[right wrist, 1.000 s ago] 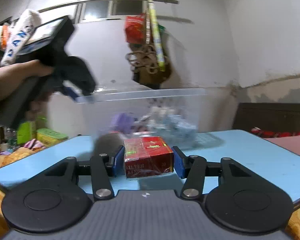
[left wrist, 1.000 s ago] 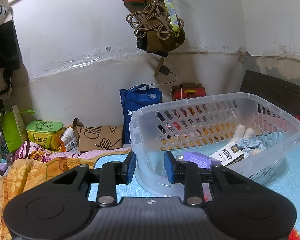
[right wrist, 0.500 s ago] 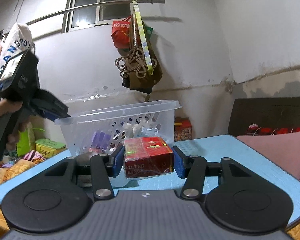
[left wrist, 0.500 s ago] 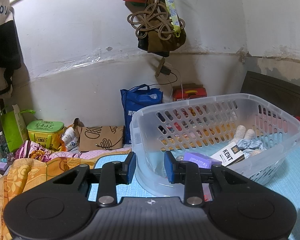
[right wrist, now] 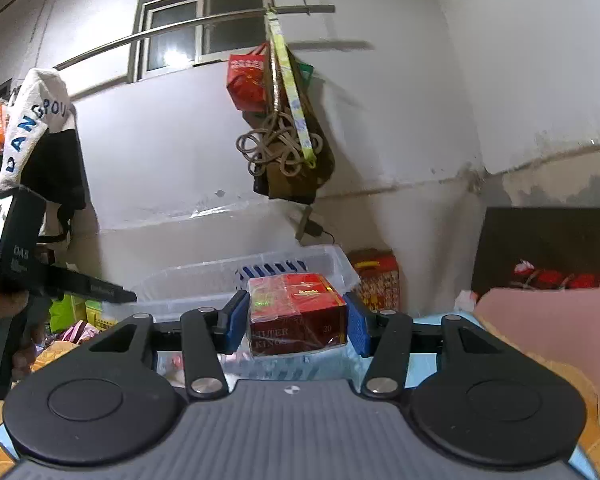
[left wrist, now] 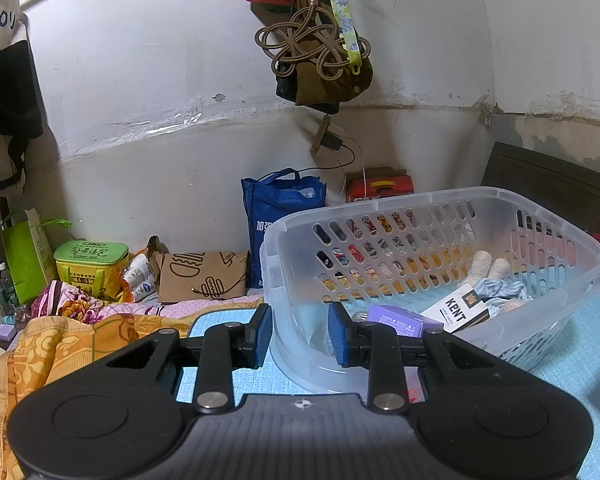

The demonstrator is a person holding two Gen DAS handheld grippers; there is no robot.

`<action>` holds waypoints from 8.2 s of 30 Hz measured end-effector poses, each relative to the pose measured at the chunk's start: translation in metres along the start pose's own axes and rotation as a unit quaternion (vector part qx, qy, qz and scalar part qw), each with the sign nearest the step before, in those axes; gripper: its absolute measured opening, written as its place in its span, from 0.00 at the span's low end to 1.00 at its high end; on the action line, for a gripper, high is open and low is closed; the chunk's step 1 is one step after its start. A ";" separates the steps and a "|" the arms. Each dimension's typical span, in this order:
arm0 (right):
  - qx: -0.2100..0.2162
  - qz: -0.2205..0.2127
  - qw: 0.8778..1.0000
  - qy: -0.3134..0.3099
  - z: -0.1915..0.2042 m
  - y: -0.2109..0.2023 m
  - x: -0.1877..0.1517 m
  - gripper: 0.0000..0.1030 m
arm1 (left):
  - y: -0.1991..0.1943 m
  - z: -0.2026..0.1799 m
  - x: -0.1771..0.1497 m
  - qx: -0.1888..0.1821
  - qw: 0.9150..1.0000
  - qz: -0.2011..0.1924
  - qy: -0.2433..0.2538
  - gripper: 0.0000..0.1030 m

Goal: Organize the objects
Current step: 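Carry the red box into the white basket and release it, then grasp the plastic-wrapped white roll with the right gripper, then carry the white roll into the white basket and release it, then grasp the grey plush toy with the right gripper, then carry the grey plush toy into the white basket and release it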

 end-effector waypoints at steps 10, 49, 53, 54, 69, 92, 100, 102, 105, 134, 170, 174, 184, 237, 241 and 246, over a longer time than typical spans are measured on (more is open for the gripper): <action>0.058 -0.003 0.998 -0.037 0.014 0.042 0.054 0.52 | 0.000 0.001 0.000 0.000 1.000 0.001 -0.001 0.34; 0.097 0.220 0.969 0.061 -0.006 0.079 -0.053 0.92 | 0.000 0.002 -0.001 -0.001 1.000 0.003 -0.002 0.34; 0.115 0.234 0.964 0.056 0.001 0.086 -0.057 0.83 | 0.000 0.002 -0.001 -0.001 1.000 0.002 -0.002 0.34; 0.118 0.234 0.963 0.057 0.004 0.087 -0.057 0.81 | 0.000 0.002 -0.001 -0.001 1.000 0.002 -0.002 0.34; 0.097 0.203 0.974 0.005 0.019 0.079 -0.060 0.47 | 0.000 0.002 0.000 -0.001 1.000 0.004 -0.003 0.34; 0.063 0.037 0.997 0.000 0.014 0.036 -0.048 0.46 | 0.001 0.000 0.001 -0.003 1.000 0.001 -0.001 0.34; 0.064 0.023 0.998 0.007 0.011 0.035 -0.047 0.46 | 0.000 -0.001 0.000 -0.002 1.000 0.000 -0.001 0.34; 0.065 0.019 0.998 0.012 0.010 0.034 -0.046 0.46 | 0.000 -0.001 0.000 -0.002 1.000 0.000 -0.003 0.34; 0.059 0.012 0.998 0.011 0.010 0.034 -0.046 0.46 | 0.000 0.000 0.000 -0.002 1.000 0.000 -0.004 0.34; 0.061 0.065 0.995 -0.041 0.005 0.118 0.059 0.46 | 0.002 0.001 0.000 -0.003 1.000 0.000 -0.005 0.34; 0.150 0.215 0.964 -0.038 0.083 0.069 -0.081 1.00 | 0.000 0.001 -0.002 -0.005 1.000 -0.003 -0.006 0.37; 0.155 0.232 0.960 -0.028 0.080 0.073 -0.082 0.82 | 0.001 0.001 -0.002 -0.004 1.000 -0.003 -0.006 0.37; 0.149 0.173 0.973 -0.045 0.083 0.065 -0.076 0.67 | 0.002 0.001 -0.001 -0.002 1.000 -0.005 -0.006 0.37; 0.113 0.077 0.990 -0.031 0.002 0.060 0.057 0.66 | 0.001 0.000 -0.002 0.003 1.000 -0.010 -0.012 0.38; 0.142 0.087 0.986 -0.015 0.006 0.089 0.057 0.66 | 0.002 0.000 -0.001 0.004 1.000 -0.011 -0.012 0.38; 0.153 0.103 0.982 -0.051 0.035 0.130 0.054 0.66 | 0.002 0.001 -0.001 0.001 1.000 -0.009 -0.013 0.37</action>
Point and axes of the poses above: each gripper's, at about its wrist camera, not at the fingertips, and y roughly the way its jaws point, z to its left, x to its top, the point moved 2 cm from there along y, roughly the way its jaws point, and after that the axes turned 4 degrees about x, right-handed, at the moved point
